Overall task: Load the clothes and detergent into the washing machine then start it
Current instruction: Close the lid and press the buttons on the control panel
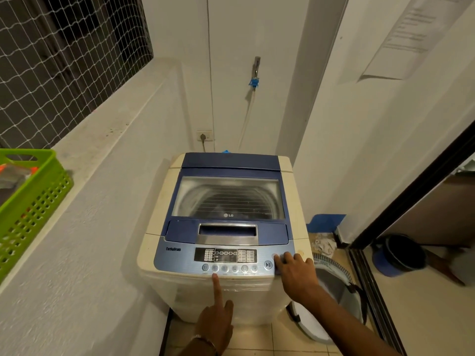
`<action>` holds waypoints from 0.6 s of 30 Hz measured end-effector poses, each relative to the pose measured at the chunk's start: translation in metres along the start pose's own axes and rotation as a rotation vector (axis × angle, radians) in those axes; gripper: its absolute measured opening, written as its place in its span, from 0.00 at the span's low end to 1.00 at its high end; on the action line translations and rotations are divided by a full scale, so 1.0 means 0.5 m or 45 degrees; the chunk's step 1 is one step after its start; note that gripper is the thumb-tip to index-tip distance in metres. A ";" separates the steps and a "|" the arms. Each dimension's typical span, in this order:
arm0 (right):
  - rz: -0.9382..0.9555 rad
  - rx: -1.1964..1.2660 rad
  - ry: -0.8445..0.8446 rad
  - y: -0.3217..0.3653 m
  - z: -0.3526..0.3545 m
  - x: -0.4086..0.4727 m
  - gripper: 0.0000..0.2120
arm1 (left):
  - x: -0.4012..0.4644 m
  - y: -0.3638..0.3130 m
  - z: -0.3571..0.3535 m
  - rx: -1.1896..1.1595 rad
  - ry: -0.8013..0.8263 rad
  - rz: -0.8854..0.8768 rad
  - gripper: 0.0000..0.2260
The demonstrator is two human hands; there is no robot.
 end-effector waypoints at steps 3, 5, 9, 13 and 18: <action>0.035 0.001 0.005 0.003 -0.006 -0.003 0.36 | -0.010 -0.002 -0.006 0.011 0.003 0.055 0.42; 0.045 0.019 -0.014 0.005 -0.008 -0.013 0.37 | -0.009 0.001 0.009 -0.055 0.001 0.066 0.34; 0.050 0.063 -0.063 0.007 -0.013 -0.027 0.38 | -0.021 0.003 0.024 -0.039 0.081 -0.005 0.09; 0.052 0.063 -0.050 0.008 -0.013 -0.032 0.37 | -0.025 0.003 0.021 0.039 0.044 -0.012 0.09; 0.036 0.084 -0.028 0.010 -0.017 -0.029 0.34 | -0.032 -0.001 0.028 0.048 0.034 -0.028 0.10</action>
Point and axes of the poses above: each hand's wrist, its own x-axis towards the middle knuckle, its own z-axis out of the back of the hand, y = z × x, the point moved 6 cm from there along x, towards the middle knuckle, and after that the axes turned 4 degrees about z, right-handed, at the moved point
